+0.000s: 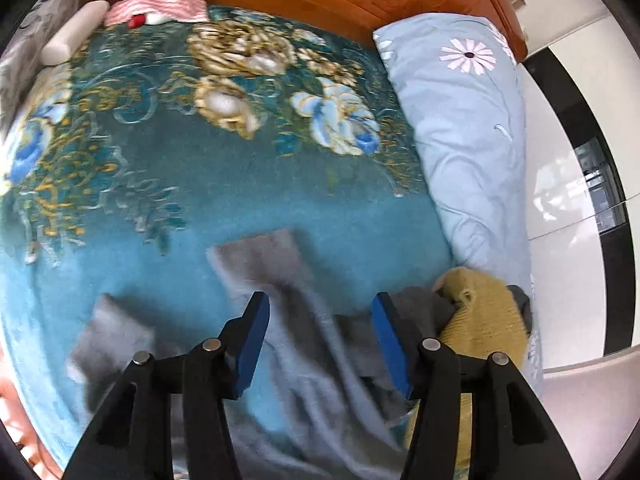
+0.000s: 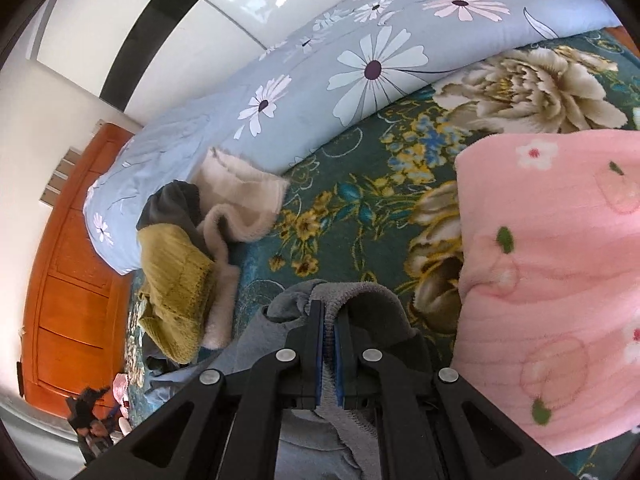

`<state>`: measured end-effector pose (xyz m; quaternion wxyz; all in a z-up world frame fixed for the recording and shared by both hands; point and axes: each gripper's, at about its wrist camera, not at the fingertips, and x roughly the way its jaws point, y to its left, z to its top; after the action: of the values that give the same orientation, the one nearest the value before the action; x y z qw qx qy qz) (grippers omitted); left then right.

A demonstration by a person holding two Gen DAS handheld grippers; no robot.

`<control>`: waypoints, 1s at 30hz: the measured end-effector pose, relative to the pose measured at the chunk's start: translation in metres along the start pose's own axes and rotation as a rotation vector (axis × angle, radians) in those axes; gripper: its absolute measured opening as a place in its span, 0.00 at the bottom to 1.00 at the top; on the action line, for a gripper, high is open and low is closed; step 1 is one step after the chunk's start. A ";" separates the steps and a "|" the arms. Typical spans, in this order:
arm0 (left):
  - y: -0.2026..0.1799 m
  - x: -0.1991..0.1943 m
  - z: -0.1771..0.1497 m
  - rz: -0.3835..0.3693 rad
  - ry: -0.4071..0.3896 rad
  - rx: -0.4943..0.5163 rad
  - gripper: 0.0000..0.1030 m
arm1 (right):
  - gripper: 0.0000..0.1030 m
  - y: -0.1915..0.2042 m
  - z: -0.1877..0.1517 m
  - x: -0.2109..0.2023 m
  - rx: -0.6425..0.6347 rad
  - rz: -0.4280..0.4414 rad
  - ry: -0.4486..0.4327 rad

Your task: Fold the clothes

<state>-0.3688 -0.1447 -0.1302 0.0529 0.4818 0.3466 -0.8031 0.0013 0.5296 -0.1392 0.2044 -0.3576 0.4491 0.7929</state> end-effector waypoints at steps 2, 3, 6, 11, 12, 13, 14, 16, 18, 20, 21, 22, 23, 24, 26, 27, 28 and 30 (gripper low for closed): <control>0.025 -0.011 -0.002 0.031 -0.015 -0.013 0.53 | 0.08 0.003 -0.001 -0.001 -0.013 -0.008 0.004; 0.040 -0.015 -0.003 0.042 -0.017 -0.033 0.53 | 0.08 0.004 -0.001 -0.002 -0.021 -0.012 0.004; 0.083 -0.027 -0.006 0.072 -0.018 -0.099 0.53 | 0.13 0.013 0.001 -0.009 -0.066 -0.044 -0.003; 0.128 -0.025 -0.017 0.109 0.031 -0.144 0.55 | 0.33 0.022 0.003 -0.038 -0.079 -0.036 -0.050; 0.134 -0.022 -0.020 0.122 0.048 -0.143 0.55 | 0.33 0.024 0.001 -0.044 -0.085 -0.028 -0.040; 0.139 -0.019 -0.024 0.135 0.066 -0.145 0.55 | 0.33 0.027 -0.004 -0.047 -0.096 -0.026 -0.023; 0.146 -0.015 -0.028 0.142 0.086 -0.155 0.55 | 0.35 0.028 -0.013 -0.048 -0.108 -0.023 0.020; 0.160 -0.010 -0.038 0.125 0.127 -0.194 0.55 | 0.36 0.028 -0.032 -0.050 -0.125 -0.017 0.108; 0.172 -0.007 -0.049 0.112 0.164 -0.225 0.55 | 0.37 0.023 -0.055 -0.050 -0.127 -0.012 0.192; 0.181 -0.007 -0.060 0.105 0.186 -0.236 0.55 | 0.38 0.016 -0.079 -0.050 -0.123 -0.008 0.271; 0.184 -0.006 -0.064 0.092 0.191 -0.241 0.55 | 0.41 0.008 -0.095 -0.046 -0.093 -0.001 0.322; 0.186 -0.005 -0.067 0.075 0.201 -0.250 0.55 | 0.44 0.001 -0.107 -0.042 -0.066 -0.005 0.359; 0.189 -0.004 -0.071 0.058 0.212 -0.260 0.55 | 0.47 -0.004 -0.115 -0.039 -0.045 -0.008 0.380; 0.191 -0.001 -0.074 0.039 0.223 -0.272 0.56 | 0.47 -0.012 -0.124 -0.033 -0.007 -0.010 0.389; 0.195 0.008 -0.078 0.001 0.245 -0.294 0.57 | 0.49 -0.029 -0.141 -0.022 0.071 -0.016 0.408; 0.197 0.012 -0.079 -0.012 0.253 -0.309 0.57 | 0.51 -0.037 -0.146 -0.015 0.108 -0.006 0.400; 0.199 0.015 -0.079 -0.024 0.251 -0.332 0.57 | 0.52 -0.045 -0.152 -0.009 0.144 0.003 0.391; 0.206 0.018 -0.079 -0.059 0.237 -0.383 0.59 | 0.53 -0.058 -0.156 -0.006 0.202 -0.002 0.330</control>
<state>-0.2339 -0.2473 -0.2724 0.0789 0.5435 0.5105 -0.6617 0.1021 0.4256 -0.2207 0.1639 -0.4608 0.5535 0.6741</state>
